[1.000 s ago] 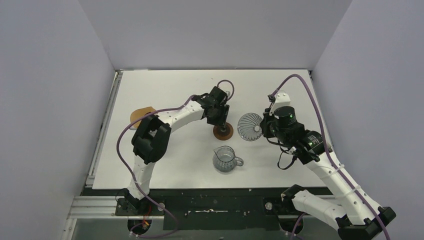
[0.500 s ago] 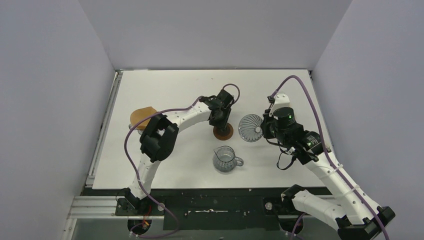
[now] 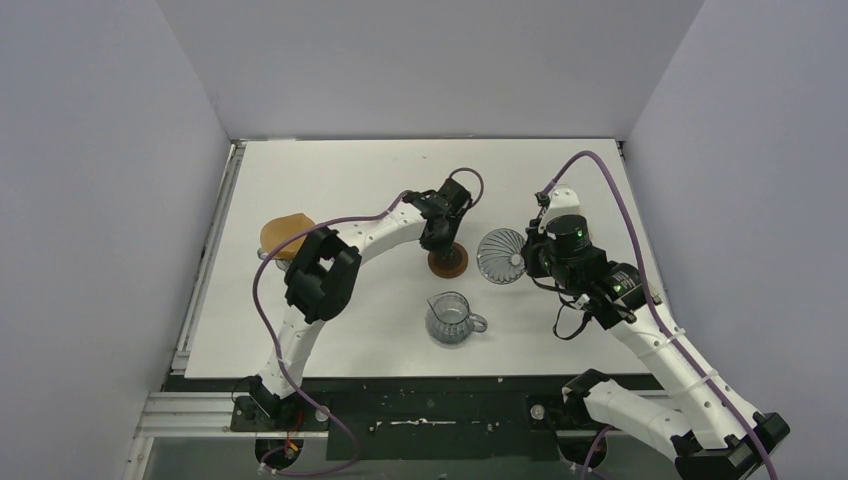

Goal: Place the coffee filter in the dripper
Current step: Pick up the dripper holder from the center of the board.

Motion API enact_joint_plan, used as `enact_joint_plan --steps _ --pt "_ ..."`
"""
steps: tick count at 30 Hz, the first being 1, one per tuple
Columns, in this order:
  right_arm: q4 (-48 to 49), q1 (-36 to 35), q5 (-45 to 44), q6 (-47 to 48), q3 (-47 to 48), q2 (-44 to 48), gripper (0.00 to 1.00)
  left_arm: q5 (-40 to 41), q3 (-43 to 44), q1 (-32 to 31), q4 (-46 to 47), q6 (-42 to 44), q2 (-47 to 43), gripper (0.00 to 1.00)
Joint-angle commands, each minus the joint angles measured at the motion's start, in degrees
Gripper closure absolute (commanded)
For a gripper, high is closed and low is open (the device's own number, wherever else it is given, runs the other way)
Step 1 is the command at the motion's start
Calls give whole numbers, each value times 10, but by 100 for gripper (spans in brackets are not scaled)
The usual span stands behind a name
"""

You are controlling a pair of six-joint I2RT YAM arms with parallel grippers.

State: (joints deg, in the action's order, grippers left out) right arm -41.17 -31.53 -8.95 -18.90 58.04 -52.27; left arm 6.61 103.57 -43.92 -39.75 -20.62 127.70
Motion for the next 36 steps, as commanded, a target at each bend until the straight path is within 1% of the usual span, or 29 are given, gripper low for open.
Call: enact_joint_plan --steps 1,12,19,26,30,33,36 --pt "41 3 -5 -12 -2 18 100 5 17 -3 -12 10 18 100" --pt "45 6 4 -38 1 4 100 9 -10 0 -6 16 -37 100" --pt "62 25 20 -66 -12 -11 100 11 -35 14 6 16 -76 100" --pt "90 79 85 -89 -31 -34 100 13 -55 29 11 20 -118 100" --pt "118 117 144 -98 -46 -51 100 10 -69 42 18 20 -147 100" --pt "142 163 198 -105 -67 -62 100 9 -74 51 21 20 -169 100" --pt "167 194 236 -115 -86 -65 100 3 -82 61 26 17 -195 100"
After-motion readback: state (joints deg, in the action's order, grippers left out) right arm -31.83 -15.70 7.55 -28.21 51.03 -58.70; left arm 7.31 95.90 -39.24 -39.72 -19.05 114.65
